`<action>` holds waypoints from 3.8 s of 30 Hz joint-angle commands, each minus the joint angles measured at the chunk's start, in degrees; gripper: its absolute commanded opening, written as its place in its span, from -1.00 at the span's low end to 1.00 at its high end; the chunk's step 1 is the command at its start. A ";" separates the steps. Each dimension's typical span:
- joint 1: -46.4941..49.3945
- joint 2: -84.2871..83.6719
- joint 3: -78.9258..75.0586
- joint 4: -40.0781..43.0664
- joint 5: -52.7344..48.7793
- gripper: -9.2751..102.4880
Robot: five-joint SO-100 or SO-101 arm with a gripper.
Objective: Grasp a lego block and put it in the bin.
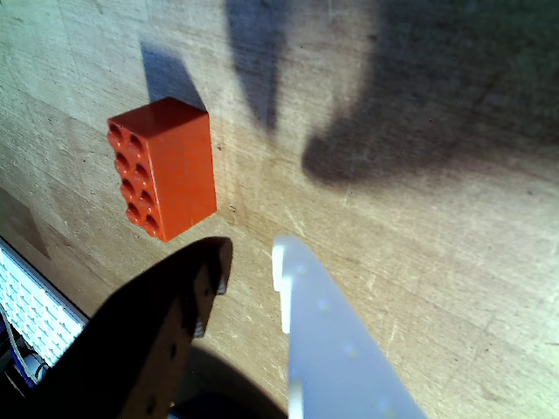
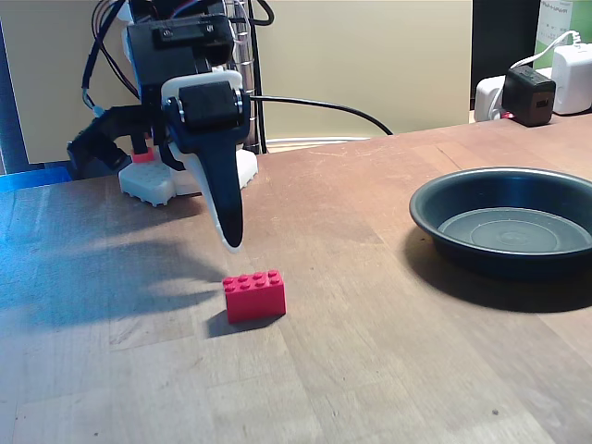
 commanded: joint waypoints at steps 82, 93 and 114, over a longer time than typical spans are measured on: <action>0.44 -0.44 -5.98 3.60 0.18 -0.83; 0.53 -0.53 -16.44 12.74 -0.26 -0.83; -0.53 -44.38 -46.93 12.66 -0.35 -0.83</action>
